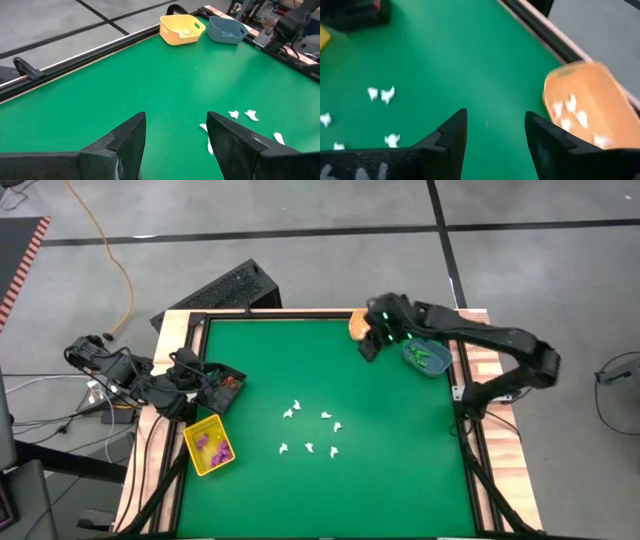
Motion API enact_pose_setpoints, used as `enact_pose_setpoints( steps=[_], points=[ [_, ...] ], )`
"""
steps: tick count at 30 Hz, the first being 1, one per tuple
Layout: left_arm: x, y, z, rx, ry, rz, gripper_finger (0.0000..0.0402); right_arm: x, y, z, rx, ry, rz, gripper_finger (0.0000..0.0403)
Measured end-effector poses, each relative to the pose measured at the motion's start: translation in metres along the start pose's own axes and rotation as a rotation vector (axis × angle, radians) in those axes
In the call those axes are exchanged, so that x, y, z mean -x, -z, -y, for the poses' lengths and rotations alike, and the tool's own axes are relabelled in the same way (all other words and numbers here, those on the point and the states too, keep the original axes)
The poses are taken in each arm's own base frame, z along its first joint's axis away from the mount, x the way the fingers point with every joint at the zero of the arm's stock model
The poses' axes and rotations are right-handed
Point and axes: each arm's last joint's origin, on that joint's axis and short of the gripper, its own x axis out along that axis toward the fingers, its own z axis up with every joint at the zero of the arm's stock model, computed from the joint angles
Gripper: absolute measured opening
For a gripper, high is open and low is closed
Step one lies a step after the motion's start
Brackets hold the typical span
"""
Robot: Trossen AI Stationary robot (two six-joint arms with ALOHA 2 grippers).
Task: Sort Halloween decoration
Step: Put the white ghost toy into the light orange bin
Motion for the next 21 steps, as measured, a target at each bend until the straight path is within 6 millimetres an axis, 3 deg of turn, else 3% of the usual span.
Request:
enact_pose_setpoints(
  steps=[5, 13, 21],
  points=[
    [0.000, 0.001, 0.001, -0.007, 0.030, -0.028, 0.0199, 0.017, 0.055, -0.031, -0.060, -0.018, -0.025, 0.0186],
    [0.000, 0.001, 0.001, -0.022, 0.037, -0.037, 0.0199, 0.010, 0.146, -0.094, -0.196, -0.180, 0.129, 0.0185],
    [0.000, 0.001, 0.001, -0.033, 0.037, -0.037, 0.0199, -0.013, 0.189, -0.157, -0.100, -0.261, 0.284, 0.0185]
  ],
)
